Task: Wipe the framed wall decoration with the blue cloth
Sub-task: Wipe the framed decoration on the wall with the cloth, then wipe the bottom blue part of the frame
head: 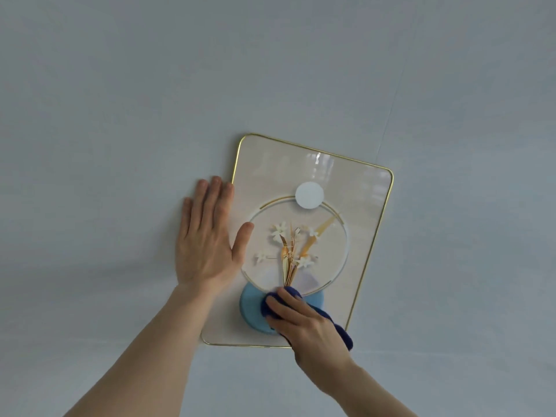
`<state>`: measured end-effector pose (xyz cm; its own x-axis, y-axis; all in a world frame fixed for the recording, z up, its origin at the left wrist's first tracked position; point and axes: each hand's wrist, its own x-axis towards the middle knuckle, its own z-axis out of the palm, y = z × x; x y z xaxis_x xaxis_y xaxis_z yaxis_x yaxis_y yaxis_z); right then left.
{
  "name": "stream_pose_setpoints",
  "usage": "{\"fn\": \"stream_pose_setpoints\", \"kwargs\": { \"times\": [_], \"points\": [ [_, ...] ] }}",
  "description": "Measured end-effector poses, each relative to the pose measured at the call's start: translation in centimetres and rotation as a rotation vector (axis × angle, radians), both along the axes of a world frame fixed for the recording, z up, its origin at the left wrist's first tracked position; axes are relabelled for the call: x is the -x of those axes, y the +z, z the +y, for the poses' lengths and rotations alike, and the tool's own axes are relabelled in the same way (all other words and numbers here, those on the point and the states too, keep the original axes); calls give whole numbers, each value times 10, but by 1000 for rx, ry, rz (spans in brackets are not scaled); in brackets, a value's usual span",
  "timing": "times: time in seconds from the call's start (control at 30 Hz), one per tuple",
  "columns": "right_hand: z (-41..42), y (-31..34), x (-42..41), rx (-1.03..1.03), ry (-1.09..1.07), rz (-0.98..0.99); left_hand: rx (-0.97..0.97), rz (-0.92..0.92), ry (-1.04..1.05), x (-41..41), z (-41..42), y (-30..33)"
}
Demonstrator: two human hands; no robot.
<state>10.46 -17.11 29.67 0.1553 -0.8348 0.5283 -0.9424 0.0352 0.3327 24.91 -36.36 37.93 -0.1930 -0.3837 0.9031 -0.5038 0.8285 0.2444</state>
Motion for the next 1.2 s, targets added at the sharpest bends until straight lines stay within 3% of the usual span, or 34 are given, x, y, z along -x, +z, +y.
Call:
{"fn": "stream_pose_setpoints", "kwargs": {
  "times": [0.17, 0.23, 0.37, 0.63, 0.73, 0.9, 1.07, 1.2],
  "points": [
    [55, -10, -20, -408, -322, -465, -128, -12, -72, -19, 24, 8],
    [79, -22, -25, -451, -368, -617, -197, -6, -77, -29, 36, 4],
    [110, -47, -23, -343, -399, -795, -257, -23, -102, -53, 58, -23],
    [114, -57, -46, 207, -227, -1182, -400, 1, -182, -85, 117, -91],
    [127, -61, -62, 296, -163, -1315, -543, -117, -322, -86, 154, -126],
    [157, -70, -68, 197, -108, -1541, -857, -397, -754, -69, 207, -157],
    [199, -83, -47, 146, -123, -1633, -909, -478, -721, -51, 237, -167],
    [234, -103, -23, -52, -196, -1555, -844, -549, -647, -28, 259, -182]
  ]
}}
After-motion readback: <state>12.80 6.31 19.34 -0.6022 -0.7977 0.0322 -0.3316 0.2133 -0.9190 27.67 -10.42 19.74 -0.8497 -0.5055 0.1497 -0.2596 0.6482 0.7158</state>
